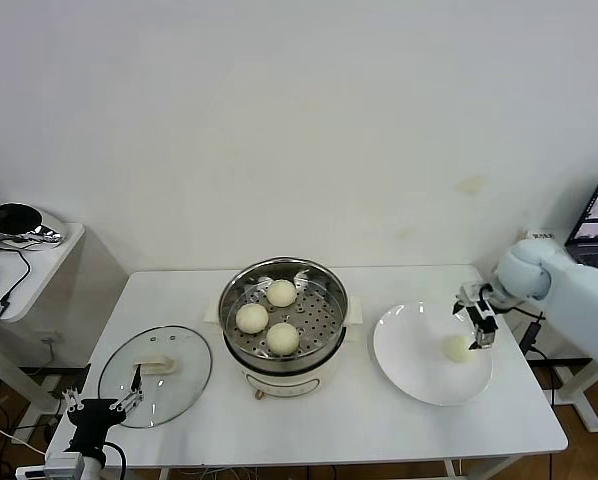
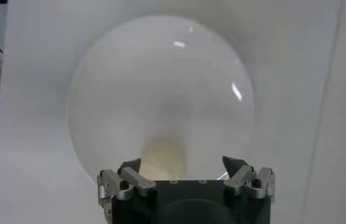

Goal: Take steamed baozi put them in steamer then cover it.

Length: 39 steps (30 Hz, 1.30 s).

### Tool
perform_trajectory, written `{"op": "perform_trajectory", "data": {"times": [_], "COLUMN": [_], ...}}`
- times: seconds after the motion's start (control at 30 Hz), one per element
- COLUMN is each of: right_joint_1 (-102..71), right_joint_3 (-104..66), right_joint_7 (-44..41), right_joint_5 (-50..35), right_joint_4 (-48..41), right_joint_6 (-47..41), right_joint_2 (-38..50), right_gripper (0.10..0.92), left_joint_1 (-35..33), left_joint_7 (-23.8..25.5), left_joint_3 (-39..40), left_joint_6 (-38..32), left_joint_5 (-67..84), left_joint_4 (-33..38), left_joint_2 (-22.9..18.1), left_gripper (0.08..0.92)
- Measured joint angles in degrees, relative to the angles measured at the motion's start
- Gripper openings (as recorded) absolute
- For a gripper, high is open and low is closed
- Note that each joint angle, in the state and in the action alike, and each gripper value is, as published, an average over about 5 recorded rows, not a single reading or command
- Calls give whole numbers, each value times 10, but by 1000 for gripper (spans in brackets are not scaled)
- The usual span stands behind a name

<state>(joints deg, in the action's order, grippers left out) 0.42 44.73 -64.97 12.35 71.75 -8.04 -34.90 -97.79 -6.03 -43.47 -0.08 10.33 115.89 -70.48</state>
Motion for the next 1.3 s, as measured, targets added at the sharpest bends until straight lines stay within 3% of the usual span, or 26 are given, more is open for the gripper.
{"op": "perform_trajectory", "data": {"times": [0.47,0.83,1.3], "right_joint_1": [-65,-77,-62], "right_joint_3": [-55,-74,-65], "right_joint_7": [11,20,11], "right_joint_5": [43,64,52], "right_joint_4": [-71,-101,-93], "right_joint_6": [11,14,7], "right_joint_2": [-46,-66,-62], "right_gripper": [818,752,578], "left_joint_1": [-2,0,0], "left_joint_7": [0,0,0], "left_joint_3": [-2,0,-2], "left_joint_6": [-2,-2,-2], "left_joint_5": [1,1,1], "left_joint_4": [-2,-4,-1], "left_joint_2": [-2,-3,0], "left_gripper": [823,823,823]}}
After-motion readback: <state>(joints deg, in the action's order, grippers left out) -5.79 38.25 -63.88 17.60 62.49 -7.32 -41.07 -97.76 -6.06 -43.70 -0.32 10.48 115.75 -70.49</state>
